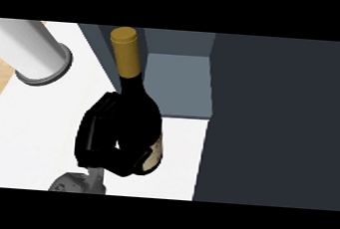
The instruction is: Pick up the wine, place it into the cabinet and close the cabinet
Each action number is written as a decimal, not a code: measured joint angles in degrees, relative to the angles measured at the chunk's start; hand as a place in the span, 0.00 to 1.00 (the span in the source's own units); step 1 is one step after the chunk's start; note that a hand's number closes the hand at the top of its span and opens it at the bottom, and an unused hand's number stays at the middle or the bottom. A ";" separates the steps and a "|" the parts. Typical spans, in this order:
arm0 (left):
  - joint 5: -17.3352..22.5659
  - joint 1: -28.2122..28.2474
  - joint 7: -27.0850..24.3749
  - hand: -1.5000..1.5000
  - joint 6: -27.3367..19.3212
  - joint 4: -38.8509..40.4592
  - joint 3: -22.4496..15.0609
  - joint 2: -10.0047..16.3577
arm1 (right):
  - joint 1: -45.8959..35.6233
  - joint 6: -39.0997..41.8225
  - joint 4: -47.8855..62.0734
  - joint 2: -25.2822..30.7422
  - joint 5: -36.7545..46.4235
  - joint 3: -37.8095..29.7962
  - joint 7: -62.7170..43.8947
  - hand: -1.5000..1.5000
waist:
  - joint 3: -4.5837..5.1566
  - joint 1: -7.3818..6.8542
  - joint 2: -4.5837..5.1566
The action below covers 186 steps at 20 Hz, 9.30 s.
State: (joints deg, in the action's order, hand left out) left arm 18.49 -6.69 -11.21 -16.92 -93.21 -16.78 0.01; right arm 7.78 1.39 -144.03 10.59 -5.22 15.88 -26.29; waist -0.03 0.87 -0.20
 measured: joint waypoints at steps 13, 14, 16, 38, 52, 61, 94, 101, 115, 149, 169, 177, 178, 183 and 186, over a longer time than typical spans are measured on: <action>3.28 -14.76 3.00 1.00 -16.13 11.21 -5.81 0.00 | -0.45 1.45 0.04 -0.56 -0.61 -2.08 -0.22 0.00 | 0.01 0.64 0.16; 3.46 -15.83 2.78 1.00 -16.71 12.72 -5.84 0.00 | -0.52 1.52 0.00 -0.67 -0.68 -2.00 -0.32 0.00 | 0.01 0.70 0.17; 3.84 -16.26 1.47 1.00 -16.78 15.27 -5.92 -0.01 | 0.87 1.96 -0.04 -0.89 -0.71 -1.42 0.40 0.00 | 0.02 0.68 0.15; 23.86 -26.71 -17.45 1.00 -14.21 43.02 -7.91 0.00 | 3.69 4.87 -0.01 -1.69 -1.48 -2.14 2.62 0.00 | 0.07 1.42 0.38; 31.21 -38.41 -18.01 1.00 -13.50 57.98 -5.80 -0.02 | 4.17 6.50 0.27 -2.35 -2.02 -3.06 3.07 0.00 | 0.09 1.51 0.70; 29.88 -47.26 -17.00 1.00 -15.33 68.75 -3.21 0.26 | 5.17 7.45 0.73 -3.28 -1.87 -2.64 4.56 0.00 | 0.11 1.61 1.11; 21.08 -59.28 -21.11 0.00 -18.60 86.29 -1.50 1.69 | 7.17 9.76 0.85 -4.73 -1.73 -0.48 6.05 0.00 | 0.14 2.94 1.30; 20.82 -58.63 -24.45 0.00 -13.46 83.04 -0.31 1.27 | 8.34 9.65 0.62 -4.93 -1.57 -0.12 6.32 0.00 | 0.10 1.76 0.77; 19.65 -51.62 -24.87 0.00 -9.65 67.46 -0.48 0.96 | 10.84 9.02 0.03 -4.61 -1.37 -0.48 6.91 0.00 | 0.02 -0.94 -0.42; 9.47 1.82 -16.02 0.00 -19.42 -2.78 -20.63 12.24 | 11.11 14.34 0.19 3.42 -0.29 9.29 3.85 1.00 | 0.04 -1.16 -0.30; 16.62 22.14 -19.15 0.00 -8.08 -20.31 -9.66 30.26 | 3.23 14.17 0.98 1.77 0.07 13.99 -3.49 1.00 | 0.44 -3.20 -0.31; 21.82 27.50 -20.42 0.00 -0.89 -22.40 -2.93 35.47 | -7.78 6.05 6.12 -6.55 3.12 23.25 -9.85 1.00 | 0.51 -4.45 -0.30; 22.53 27.88 -20.65 0.00 0.25 -22.12 -2.01 35.99 | -9.94 4.14 7.39 -7.23 3.61 24.74 -10.09 1.00 | 0.52 -4.52 -0.26; 25.46 30.11 -20.75 0.00 4.65 -22.77 1.96 38.67 | -23.50 -7.21 14.54 -9.43 3.52 30.01 -11.32 1.00 | 0.42 -4.66 -0.08; 27.65 30.82 -21.00 0.00 7.29 -22.34 5.15 39.92 | -32.73 -13.36 19.88 -9.94 1.36 29.93 -11.93 1.00 | 0.36 -4.82 0.05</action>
State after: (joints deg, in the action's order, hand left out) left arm 46.14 24.14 -32.21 -9.62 -115.55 -11.63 39.93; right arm -24.94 -11.96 -124.15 0.64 -3.86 45.81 -38.22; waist 0.33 -3.95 -0.15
